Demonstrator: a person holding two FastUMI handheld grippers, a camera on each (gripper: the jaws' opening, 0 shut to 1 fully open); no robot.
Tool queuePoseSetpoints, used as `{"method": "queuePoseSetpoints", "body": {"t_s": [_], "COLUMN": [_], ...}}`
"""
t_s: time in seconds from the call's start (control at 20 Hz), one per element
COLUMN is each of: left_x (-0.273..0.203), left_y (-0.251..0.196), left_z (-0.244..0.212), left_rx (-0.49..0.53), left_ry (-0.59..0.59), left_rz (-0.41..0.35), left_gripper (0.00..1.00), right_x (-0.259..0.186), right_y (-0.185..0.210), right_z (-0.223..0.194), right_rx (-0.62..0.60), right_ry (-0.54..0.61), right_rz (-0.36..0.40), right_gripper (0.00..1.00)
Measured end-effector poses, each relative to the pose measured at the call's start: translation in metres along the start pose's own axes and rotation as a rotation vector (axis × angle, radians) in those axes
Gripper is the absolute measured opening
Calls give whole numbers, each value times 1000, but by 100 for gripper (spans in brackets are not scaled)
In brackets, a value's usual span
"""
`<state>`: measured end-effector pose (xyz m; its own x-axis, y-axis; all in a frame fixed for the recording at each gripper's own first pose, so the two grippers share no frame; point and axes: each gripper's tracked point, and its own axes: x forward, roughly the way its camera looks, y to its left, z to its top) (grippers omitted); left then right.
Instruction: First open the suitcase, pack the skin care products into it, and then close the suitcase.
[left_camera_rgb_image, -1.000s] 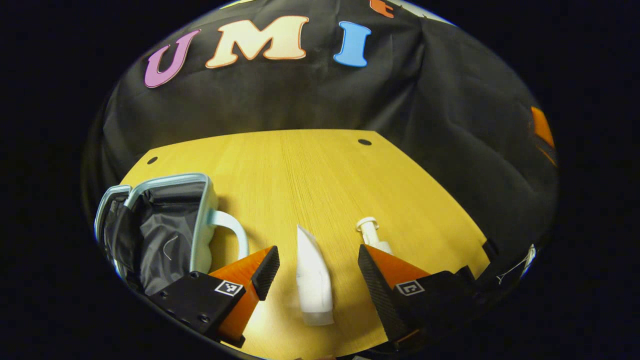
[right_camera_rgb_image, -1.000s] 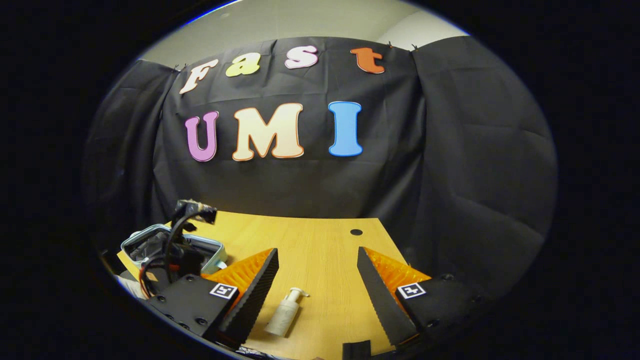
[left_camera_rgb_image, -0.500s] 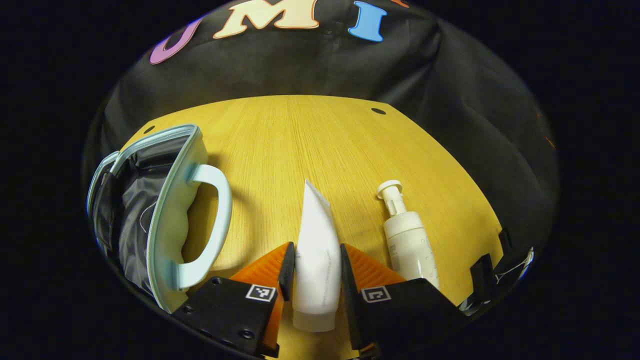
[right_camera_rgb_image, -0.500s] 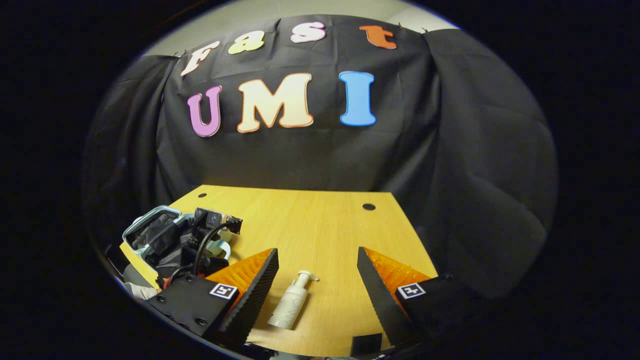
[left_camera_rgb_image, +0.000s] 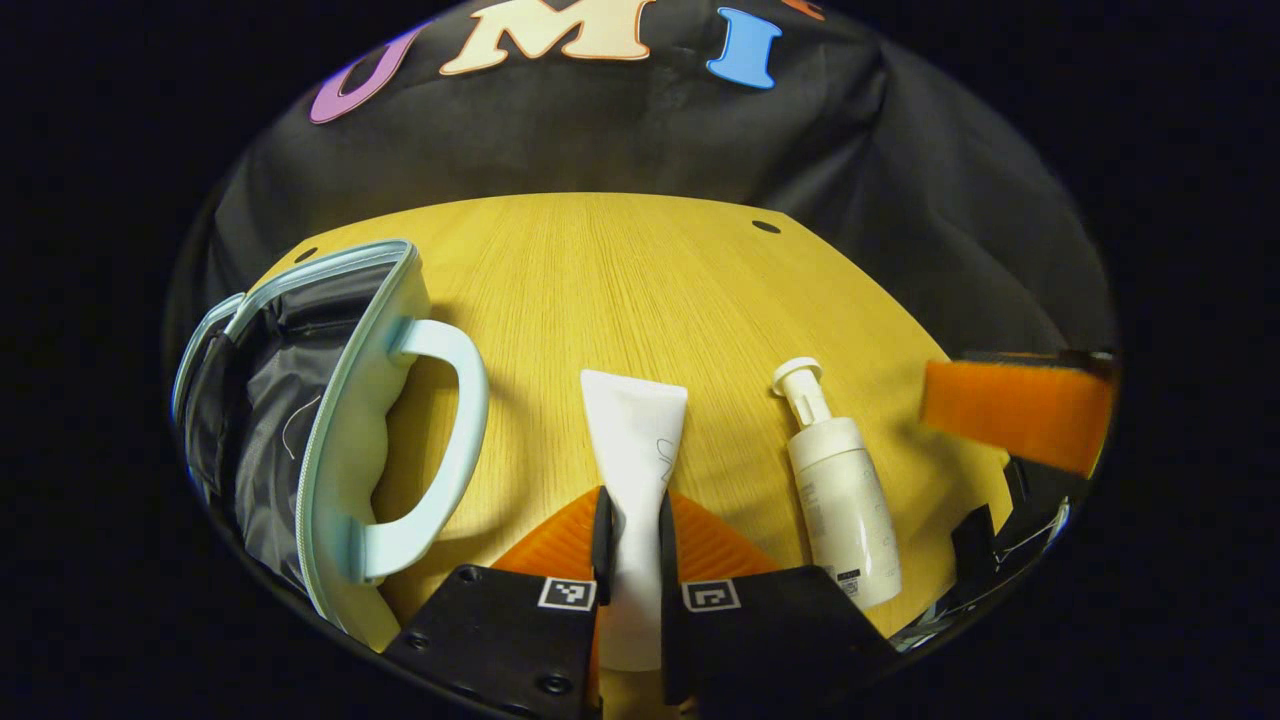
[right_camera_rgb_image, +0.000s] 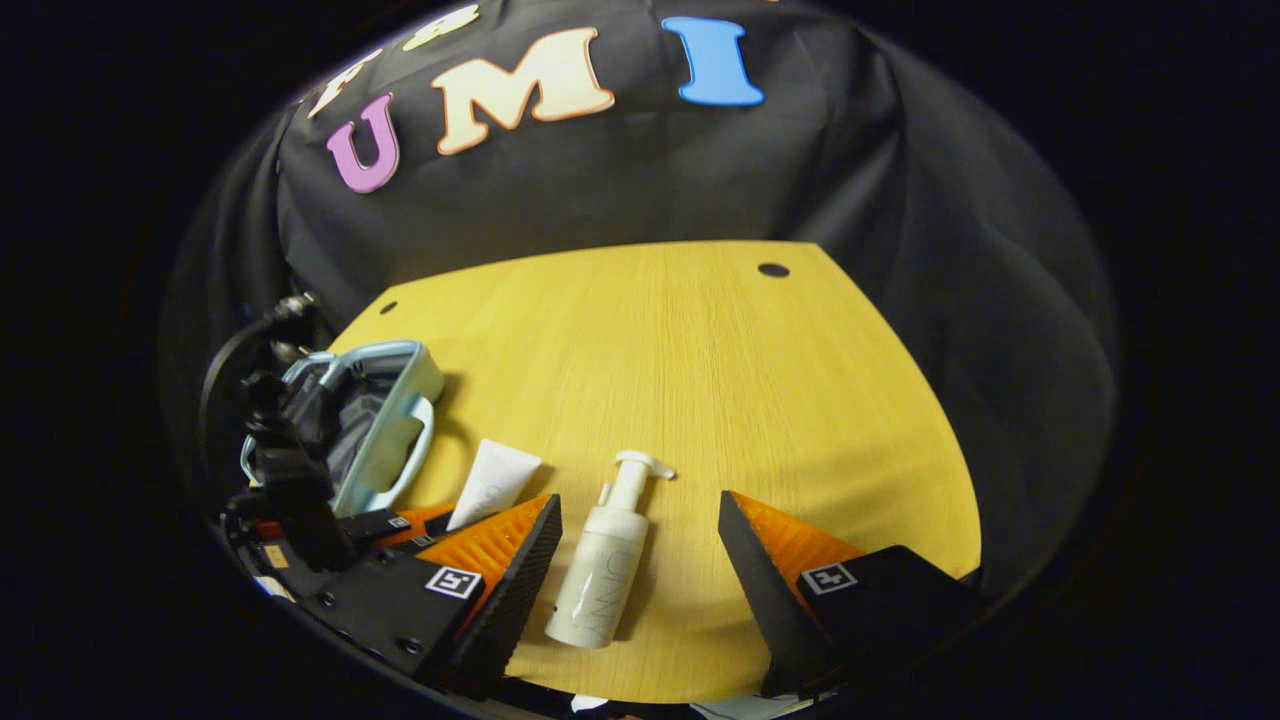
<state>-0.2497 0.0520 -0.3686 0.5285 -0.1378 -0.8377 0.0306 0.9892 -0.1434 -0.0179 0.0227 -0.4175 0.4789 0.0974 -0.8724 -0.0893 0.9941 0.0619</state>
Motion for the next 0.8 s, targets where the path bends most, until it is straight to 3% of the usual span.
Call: {"method": "queuePoseSetpoints", "body": {"t_s": [0.4,0.5,0.55,0.65,0.8], "left_x": [0,0,0,2,2], "left_y": [-1,-3,-4,-2,-4], "left_z": [0,1,1,1,2], "left_rx": [37,57,70,81,71], "left_ry": [13,18,22,33,52], "left_rz": [-38,-44,-49,-64,-80], "left_gripper": [17,14,13,11,8], "right_x": [40,37,44,45,46], "right_y": [17,24,25,26,25], "right_z": [-60,-70,-71,-70,-69], "right_rx": [-33,2,-5,-45,-54], "right_ry": [204,246,225,216,205], "right_rz": [26,60,63,66,56], "right_gripper": [99,86,65,58,56]}}
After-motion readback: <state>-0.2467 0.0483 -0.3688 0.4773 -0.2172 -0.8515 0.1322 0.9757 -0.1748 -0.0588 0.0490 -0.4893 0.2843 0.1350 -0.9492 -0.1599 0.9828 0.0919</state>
